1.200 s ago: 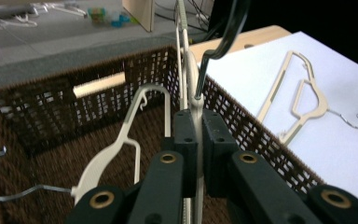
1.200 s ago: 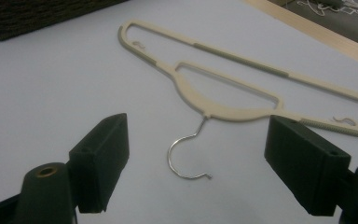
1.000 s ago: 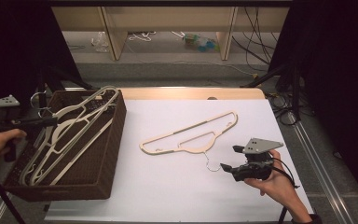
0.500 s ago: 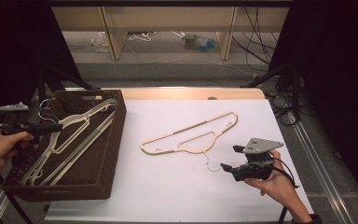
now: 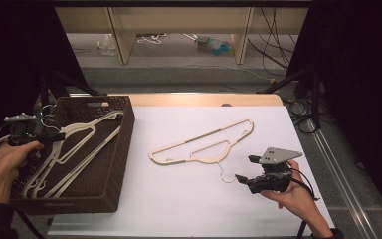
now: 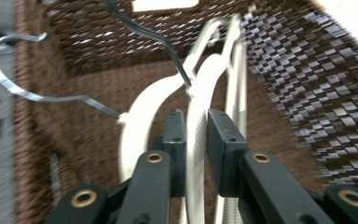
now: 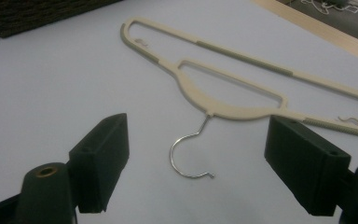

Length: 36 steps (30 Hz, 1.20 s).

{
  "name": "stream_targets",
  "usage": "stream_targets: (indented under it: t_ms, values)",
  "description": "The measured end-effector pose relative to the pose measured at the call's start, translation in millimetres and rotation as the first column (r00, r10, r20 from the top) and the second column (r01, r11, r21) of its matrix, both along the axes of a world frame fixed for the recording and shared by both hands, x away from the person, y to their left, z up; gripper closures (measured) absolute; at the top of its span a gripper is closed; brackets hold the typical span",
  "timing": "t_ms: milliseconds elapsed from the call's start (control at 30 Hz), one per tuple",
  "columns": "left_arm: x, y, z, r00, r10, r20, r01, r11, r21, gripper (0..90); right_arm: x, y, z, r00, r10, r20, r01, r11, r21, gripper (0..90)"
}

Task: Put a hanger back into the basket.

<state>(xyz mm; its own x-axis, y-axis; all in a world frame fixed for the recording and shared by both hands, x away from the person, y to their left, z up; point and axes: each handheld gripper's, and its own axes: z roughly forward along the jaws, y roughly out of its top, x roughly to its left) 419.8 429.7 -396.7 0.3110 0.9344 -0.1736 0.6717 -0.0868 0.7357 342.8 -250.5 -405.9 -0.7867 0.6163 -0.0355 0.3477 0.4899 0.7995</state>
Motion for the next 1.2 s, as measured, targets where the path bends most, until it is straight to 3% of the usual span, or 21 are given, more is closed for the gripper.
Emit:
stream_targets:
  t_ms: [67,200,233,300,333,367,400,433,567,633,700,733,767,833,933,1033,1067,1100,1133,1167,1200]
  values:
    - [-1.2,-0.7,-0.5,0.9999,0.014,-0.009,-0.014,0.9999,0.009,64.0,0.1,-0.5,0.1,1.0,-0.001,0.0,0.001,1.0,0.002,22.6]
    - [-5.5,0.2,4.8,0.9978,0.065,0.011,-0.065,0.9977,0.019,47.2,0.7,0.1,-0.7,1.0,-0.006,0.003,0.006,1.0,-0.001,22.6]
    - [-9.1,1.8,10.9,0.9918,0.125,0.026,-0.125,0.9922,0.0,42.9,0.6,0.4,-0.8,1.0,-0.003,-0.002,0.003,1.0,-0.001,22.6]
    - [-14.2,3.0,18.7,0.9868,0.152,0.055,-0.155,0.986,0.061,39.8,0.5,1.0,-0.9,1.0,-0.002,-0.001,0.002,1.0,0.002,22.6]
    - [-14.2,3.0,18.7,0.9868,0.152,0.055,-0.155,0.986,0.061,37.9,0.5,1.1,-0.8,1.0,-0.001,0.0,0.001,1.0,0.001,22.6]
    - [-17.5,1.8,22.1,0.9834,0.163,0.08,-0.167,0.9852,0.04,37.9,0.5,1.1,-0.8,1.0,-0.001,0.0,0.001,1.0,0.001,22.6]
    - [-25.9,-1.5,28.5,0.9793,0.168,0.114,-0.164,0.9855,-0.044,35.7,0.6,0.9,-0.9,1.0,-0.001,0.001,0.001,1.0,0.002,22.6]
    - [-25.9,-1.5,28.5,0.9793,0.168,0.114,-0.164,0.9855,-0.044,34.2,0.6,0.9,-0.9,1.0,-0.001,0.001,0.001,1.0,0.002,22.6]
    - [-46.7,-14.6,37.3,0.9758,0.14,0.168,-0.127,0.9881,-0.087,33.4,1.3,1.4,-2.1,1.0,-0.002,-0.005,0.002,1.0,0.003,22.4]
    - [-59.7,-21.8,41.1,0.9724,0.108,0.207,-0.091,0.9918,-0.089,33.7,1.2,2.5,-2.5,0.9999,0.003,-0.01,-0.003,1.0,0.001,22.4]
    - [-68.3,-26.6,46.8,0.9665,0.093,0.239,-0.093,0.9956,-0.013,32.5,1.2,2.9,-2.5,0.9999,0.003,-0.012,-0.003,1.0,0.0,22.4]
    - [-68.3,-26.6,46.8,0.9665,0.093,0.239,-0.093,0.9956,-0.013,32.3,1.2,2.9,-2.5,0.9999,0.003,-0.012,-0.003,1.0,0.0,22.4]
    - [-76.4,-29.2,56.9,0.9596,0.066,0.273,-0.083,0.9953,0.05,31.9,1.4,2.8,-2.8,0.9999,0.001,-0.013,-0.001,1.0,0.0,22.4]
    - [-84.3,-33.7,66.9,0.9595,0.055,0.276,-0.058,0.9983,0.001,30.5,1.3,3.1,-3.0,0.9999,0.001,-0.017,-0.001,1.0,-0.001,22.4]
    - [-98.0,-51.4,77.4,0.9552,0.015,0.296,-0.013,0.9999,-0.008,29.8,1.4,3.2,-2.8,0.9999,0.009,-0.009,-0.009,1.0,0.0,22.4]
    - [-110.9,-77.6,81.5,0.9489,-0.041,0.313,0.053,0.9981,-0.031,29.1,1.3,3.3,-2.2,1.0,0.007,-0.006,-0.007,1.0,0.003,22.4]
    - [-110.9,-77.6,81.5,0.9489,-0.041,0.313,0.053,0.9981,-0.031,28.6,1.3,3.3,-2.2,1.0,0.007,-0.006,-0.007,1.0,0.003,22.4]
    - [-118.4,-98.3,81.5,0.9414,-0.09,0.325,0.101,0.9948,-0.017,28.4,1.0,3.7,-2.6,0.9999,0.009,-0.009,-0.009,1.0,0.001,22.4]
    - [-121.4,-108.6,80.9,0.9385,-0.115,0.326,0.125,0.9921,-0.011,28.3,0.9,3.9,-2.9,1.0,0.005,-0.006,-0.005,1.0,0.001,22.4]
    - [-121.4,-108.6,80.9,0.9385,-0.115,0.326,0.125,0.9921,-0.011,28.0,0.8,4.4,-3.0,0.9999,0.004,-0.01,-0.004,1.0,0.002,22.3]
    - [-127.1,-128.9,78.2,0.9375,-0.163,0.307,0.173,0.9849,-0.006,27.4,0.9,5.0,-3.4,0.9999,0.004,-0.014,-0.004,1.0,0.002,22.4]
